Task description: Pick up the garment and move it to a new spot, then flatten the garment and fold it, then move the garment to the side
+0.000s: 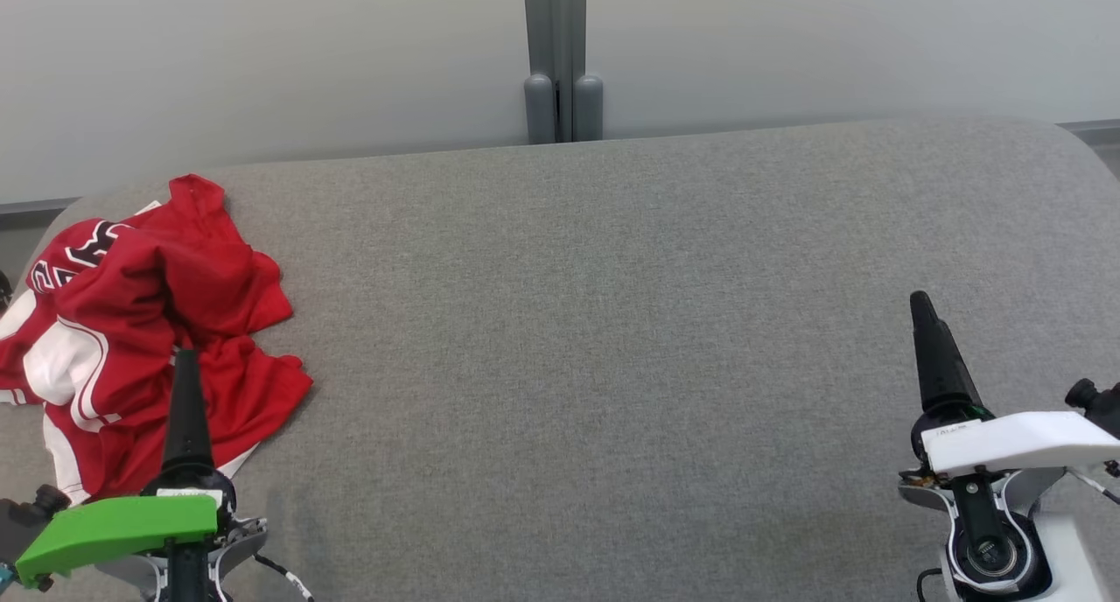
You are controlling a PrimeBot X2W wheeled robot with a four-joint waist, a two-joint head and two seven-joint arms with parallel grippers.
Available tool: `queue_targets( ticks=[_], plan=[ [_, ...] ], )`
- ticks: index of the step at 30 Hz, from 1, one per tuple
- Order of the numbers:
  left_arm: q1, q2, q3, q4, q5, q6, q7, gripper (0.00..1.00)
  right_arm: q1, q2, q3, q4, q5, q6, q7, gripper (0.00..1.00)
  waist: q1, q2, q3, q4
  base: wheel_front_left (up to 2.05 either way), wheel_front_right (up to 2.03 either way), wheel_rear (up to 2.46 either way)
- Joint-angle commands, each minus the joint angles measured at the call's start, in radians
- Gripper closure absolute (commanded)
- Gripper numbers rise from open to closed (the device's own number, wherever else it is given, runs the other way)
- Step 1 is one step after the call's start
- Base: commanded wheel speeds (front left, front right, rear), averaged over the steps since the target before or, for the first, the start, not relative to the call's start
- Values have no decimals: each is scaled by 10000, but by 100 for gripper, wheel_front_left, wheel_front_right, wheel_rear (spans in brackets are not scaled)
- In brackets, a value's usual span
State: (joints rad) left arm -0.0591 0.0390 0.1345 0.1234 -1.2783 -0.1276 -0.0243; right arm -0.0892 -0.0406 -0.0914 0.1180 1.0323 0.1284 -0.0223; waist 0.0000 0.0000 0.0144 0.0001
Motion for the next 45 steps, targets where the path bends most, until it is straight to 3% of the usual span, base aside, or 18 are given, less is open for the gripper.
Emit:
queue_targets(
  ticks=[1,14,22,32,45],
  plan=[
    [-157,72,-47,-396,540,-19,-117,0,-311,-55,164,-388,-708,24,-138,0,0,0,9,3,0,0,0],
    [-9,88,-1166,-1365,3661,207,-562,0,-277,-138,1157,-809,-3958,26,-582,0,0,0,57,-5,0,0,0],
    [68,94,-1812,-1515,5388,620,-817,0,-359,-237,1619,-953,-5596,27,-840,0,0,0,122,-31,0,0,0],
    [117,103,-2380,-1296,7005,976,-1109,0,-279,-90,1130,-1236,-7390,28,-1129,0,0,0,167,-37,0,0,0],
    [115,289,-3117,-928,8839,1290,-1435,0,-127,-87,704,-1426,-8677,30,-1457,0,0,0,212,-81,0,0,0]
  ],
)
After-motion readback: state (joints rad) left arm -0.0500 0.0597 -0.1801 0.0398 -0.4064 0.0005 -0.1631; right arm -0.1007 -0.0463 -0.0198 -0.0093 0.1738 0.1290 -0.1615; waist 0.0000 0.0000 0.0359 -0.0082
